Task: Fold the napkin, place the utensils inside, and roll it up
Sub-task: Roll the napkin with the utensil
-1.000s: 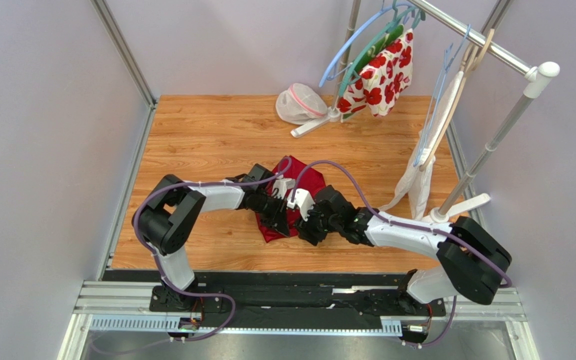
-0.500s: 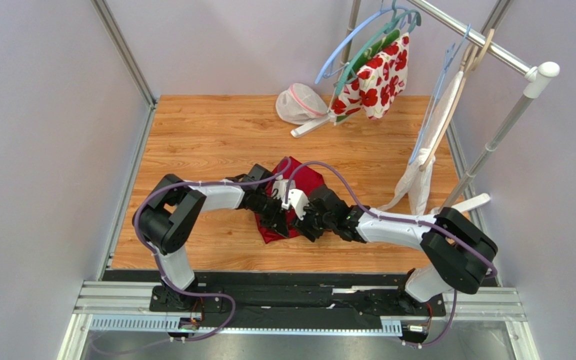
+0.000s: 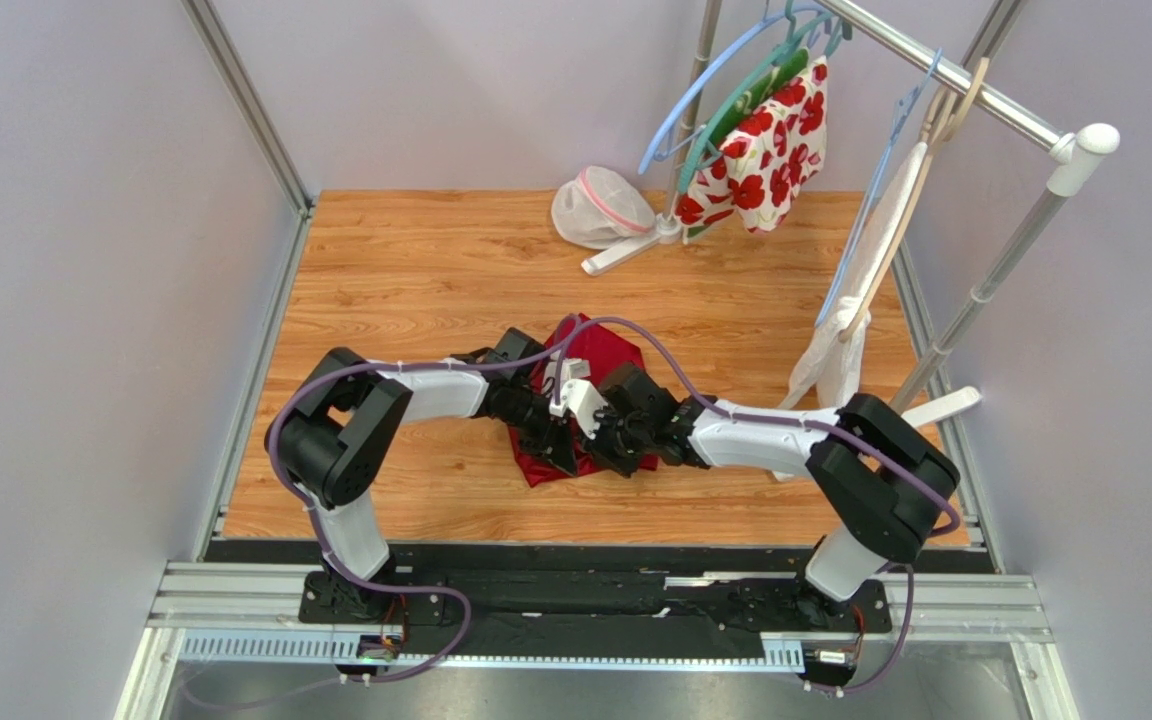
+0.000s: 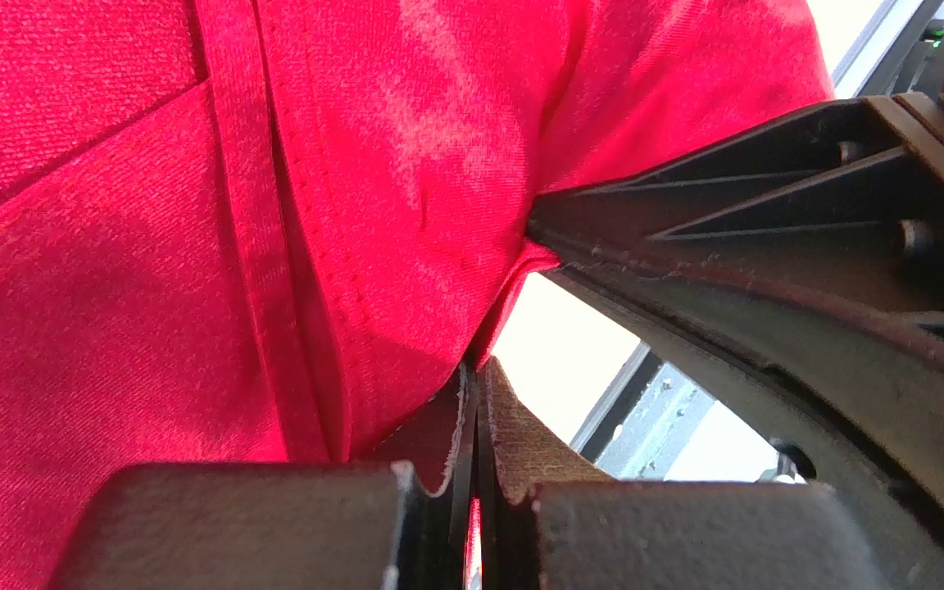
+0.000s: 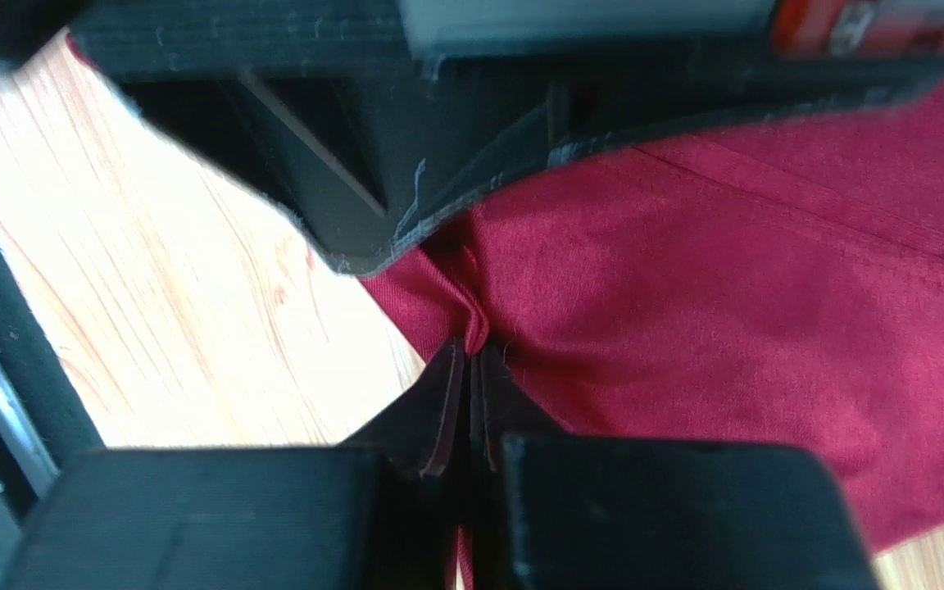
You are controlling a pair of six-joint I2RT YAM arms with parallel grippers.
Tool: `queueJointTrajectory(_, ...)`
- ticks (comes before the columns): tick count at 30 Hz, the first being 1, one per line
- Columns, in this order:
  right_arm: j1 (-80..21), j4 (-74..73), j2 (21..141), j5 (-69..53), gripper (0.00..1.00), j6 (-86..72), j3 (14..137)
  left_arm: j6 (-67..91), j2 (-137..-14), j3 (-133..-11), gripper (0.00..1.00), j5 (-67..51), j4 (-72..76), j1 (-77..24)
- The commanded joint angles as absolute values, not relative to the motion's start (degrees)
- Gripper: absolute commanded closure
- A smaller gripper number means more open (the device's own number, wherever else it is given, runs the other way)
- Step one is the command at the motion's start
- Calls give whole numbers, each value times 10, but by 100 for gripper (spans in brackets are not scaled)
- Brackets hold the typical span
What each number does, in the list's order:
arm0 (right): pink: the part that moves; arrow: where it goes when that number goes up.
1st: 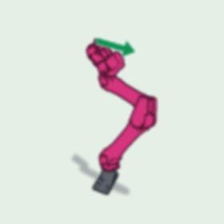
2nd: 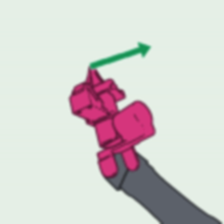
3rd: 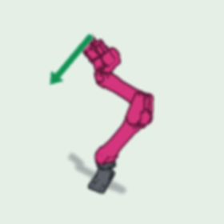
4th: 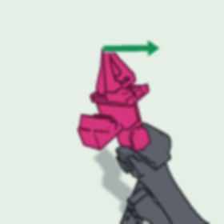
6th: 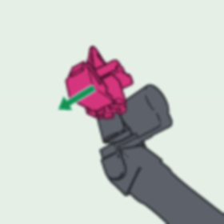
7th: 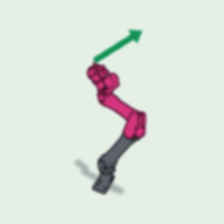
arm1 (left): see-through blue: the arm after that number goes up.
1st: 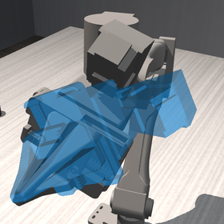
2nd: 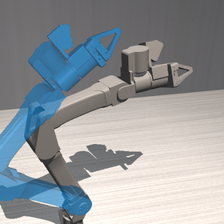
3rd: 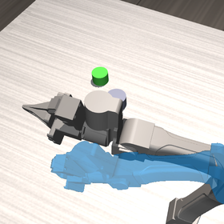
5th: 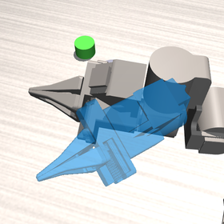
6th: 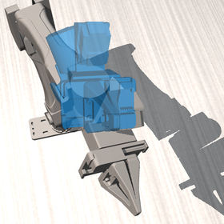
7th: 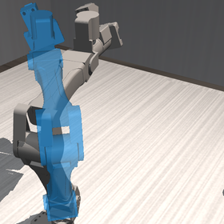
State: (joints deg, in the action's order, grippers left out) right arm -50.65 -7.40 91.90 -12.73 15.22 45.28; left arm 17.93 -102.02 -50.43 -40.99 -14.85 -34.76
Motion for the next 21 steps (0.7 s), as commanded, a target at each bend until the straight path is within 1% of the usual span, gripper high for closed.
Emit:
queueJointTrajectory(1,-488,-131,949,-199,100,138,501,178,-1012,-518,99,-415,-145,-345)
queueJointTrajectory(3,-470,-161,965,-232,100,129,521,182,-1000,-517,91,-413,-141,-345)
queueJointTrajectory(4,-464,-170,969,-239,100,118,526,185,-994,-516,79,-402,-141,-344)
queueJointTrajectory(6,-454,-188,976,-253,100,109,536,186,-969,-512,70,-389,-139,-341)
queueJointTrajectory(7,-451,-193,978,-255,100,101,537,186,-959,-509,61,-372,-140,-339)
queueJointTrajectory(10,-440,-209,977,-263,100,86,546,182,-925,-502,54,-344,-155,-332)
queueJointTrajectory(15,-415,-242,990,-304,100,57,571,192,-858,-479,50,-287,-185,-329)
queueJointTrajectory(16,-411,-250,995,-307,100,56,586,195,-844,-466,48,-255,-188,-328)
queueJointTrajectory(21,-396,-307,1032,-339,100,47,630,216,-719,-401,47,-159,-165,-328)
